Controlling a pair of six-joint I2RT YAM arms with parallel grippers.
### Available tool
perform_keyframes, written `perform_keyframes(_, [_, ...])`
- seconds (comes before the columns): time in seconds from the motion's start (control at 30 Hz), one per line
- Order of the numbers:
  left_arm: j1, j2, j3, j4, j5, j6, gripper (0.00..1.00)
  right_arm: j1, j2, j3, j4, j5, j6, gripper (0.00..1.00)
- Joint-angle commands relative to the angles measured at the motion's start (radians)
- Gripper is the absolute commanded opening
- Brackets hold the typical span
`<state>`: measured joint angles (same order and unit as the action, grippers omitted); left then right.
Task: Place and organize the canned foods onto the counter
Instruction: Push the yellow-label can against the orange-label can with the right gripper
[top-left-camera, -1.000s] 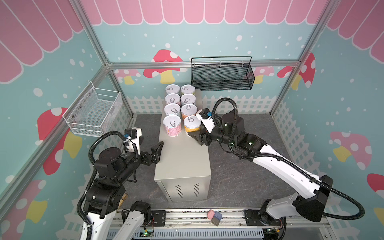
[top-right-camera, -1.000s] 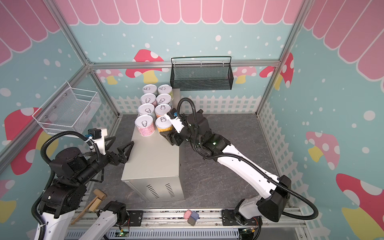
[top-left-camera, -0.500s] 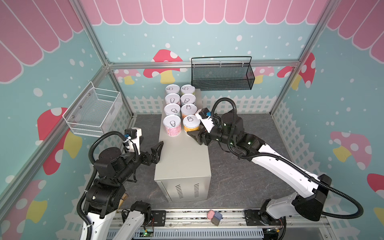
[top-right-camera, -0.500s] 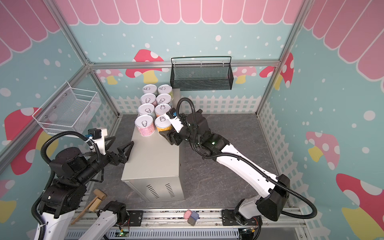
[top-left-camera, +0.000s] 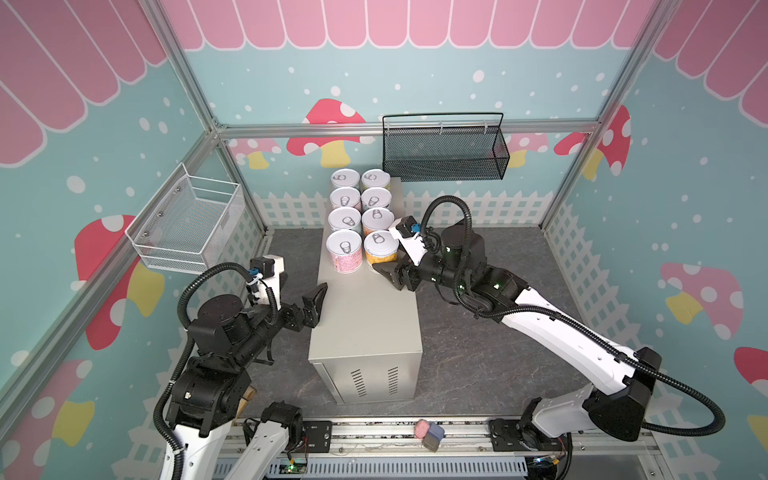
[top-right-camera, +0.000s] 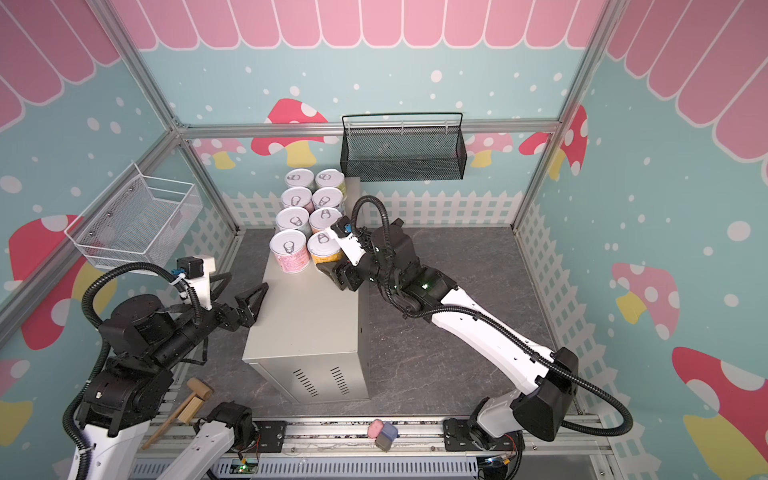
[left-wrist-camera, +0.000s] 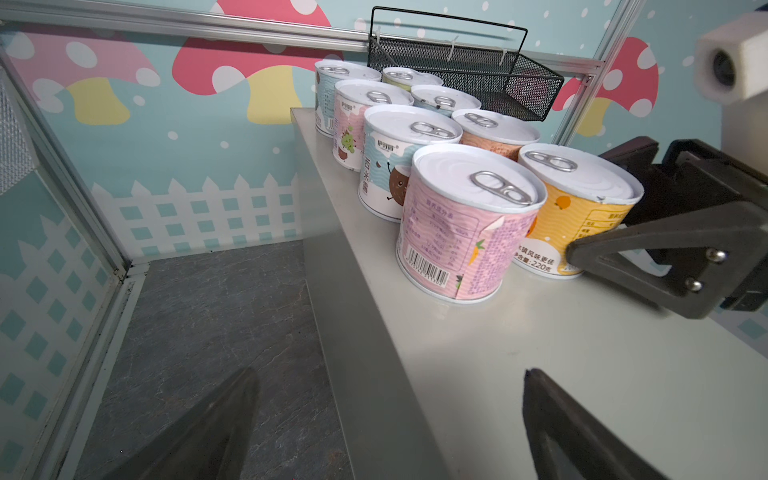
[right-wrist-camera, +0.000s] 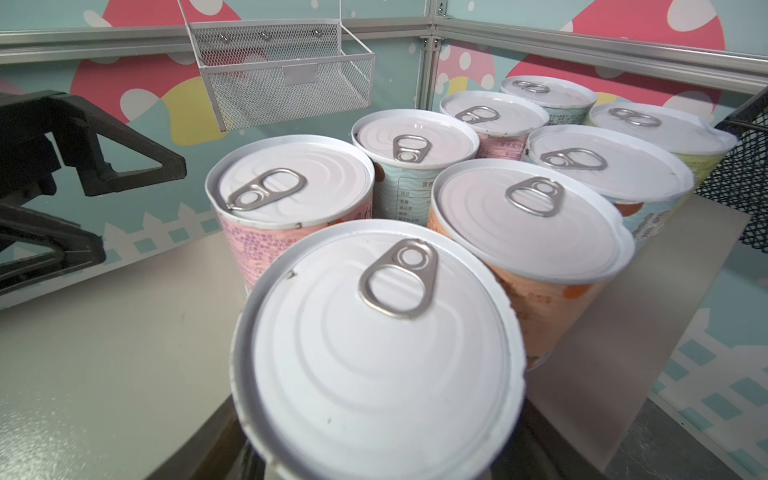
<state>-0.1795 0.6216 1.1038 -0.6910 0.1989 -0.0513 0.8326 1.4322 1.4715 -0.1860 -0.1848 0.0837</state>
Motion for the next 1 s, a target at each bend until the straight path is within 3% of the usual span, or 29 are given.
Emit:
perform_keyframes(0.0, [-0.006,-0.007,0.004,-0.009,-0.009,0.019,0.99,0.008,0.017,0.027,0.010,-0.005,0.000,0.73])
perform_keyframes(0.73, [-0.015,0.001,0.008,-0.008,-0.016,0.024,0.99,0.008,0.010,0.034,-0.005,0.045,-0.019,0.75])
perform_keyframes(0.97, [-0.015,0.000,0.011,-0.013,-0.019,0.024,0.99,0.008,-0.005,0.041,-0.021,0.050,-0.030,0.91])
